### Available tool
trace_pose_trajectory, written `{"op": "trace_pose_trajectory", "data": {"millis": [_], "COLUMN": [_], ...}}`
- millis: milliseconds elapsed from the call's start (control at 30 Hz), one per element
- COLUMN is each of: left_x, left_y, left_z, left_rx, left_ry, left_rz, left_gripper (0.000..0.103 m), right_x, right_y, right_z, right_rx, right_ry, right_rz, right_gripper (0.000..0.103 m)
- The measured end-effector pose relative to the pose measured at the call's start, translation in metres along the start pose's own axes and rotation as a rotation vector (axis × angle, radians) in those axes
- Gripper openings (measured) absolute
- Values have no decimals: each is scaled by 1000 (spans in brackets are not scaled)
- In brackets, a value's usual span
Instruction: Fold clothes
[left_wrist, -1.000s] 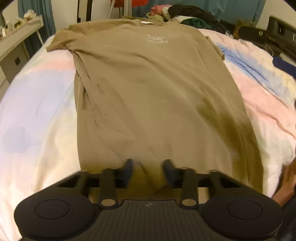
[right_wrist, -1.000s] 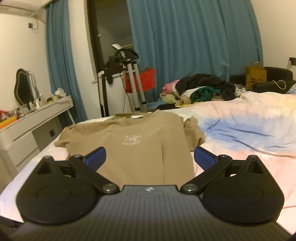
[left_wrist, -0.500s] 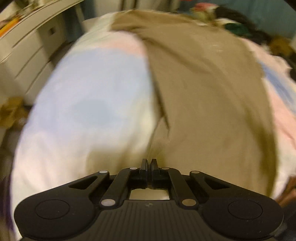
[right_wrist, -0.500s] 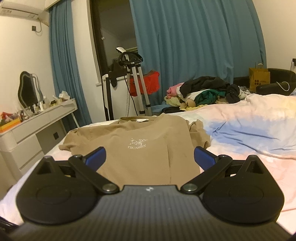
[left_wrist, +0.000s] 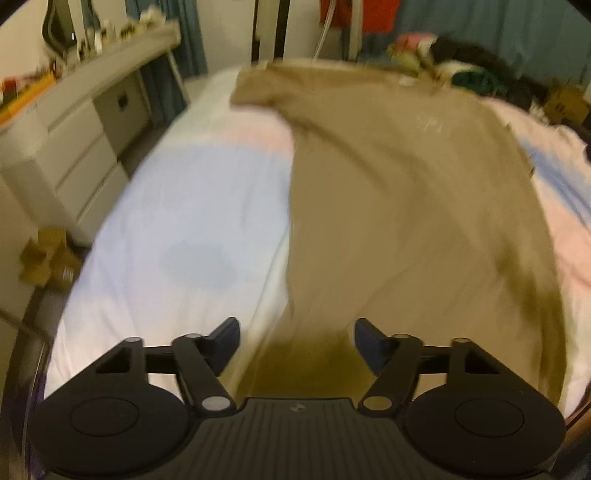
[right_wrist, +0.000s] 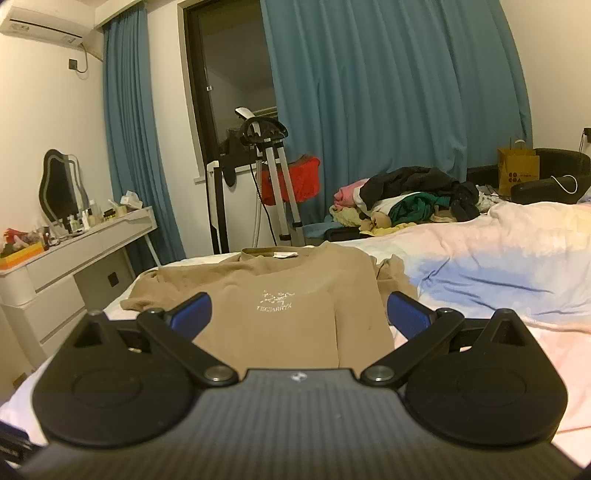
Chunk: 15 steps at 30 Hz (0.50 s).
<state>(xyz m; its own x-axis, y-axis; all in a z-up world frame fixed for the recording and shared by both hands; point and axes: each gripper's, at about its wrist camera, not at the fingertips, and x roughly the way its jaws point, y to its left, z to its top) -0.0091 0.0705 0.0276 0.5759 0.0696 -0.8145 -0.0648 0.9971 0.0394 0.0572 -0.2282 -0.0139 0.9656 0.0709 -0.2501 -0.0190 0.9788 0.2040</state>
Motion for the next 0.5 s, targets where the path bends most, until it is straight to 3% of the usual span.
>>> {"op": "trace_pose_trajectory", "data": {"millis": [233,400,500], "left_x": [-12,3,14], "left_y": [-26,-62,-83], "left_z": [32,59,65], "left_rx": [-56,-73,-62], "left_ry": [-169,-325,-359], "left_rz": [-96,-155,-225], "left_gripper": [80,83,83], "right_x": [6,18,26], "right_y": [-21,-50,-67], "right_z": [10,28,38], "right_rx": [105,163,198], "right_ry": [-9,-41,-59], "right_rz": [26,28,29], "right_gripper": [103,103,103]}}
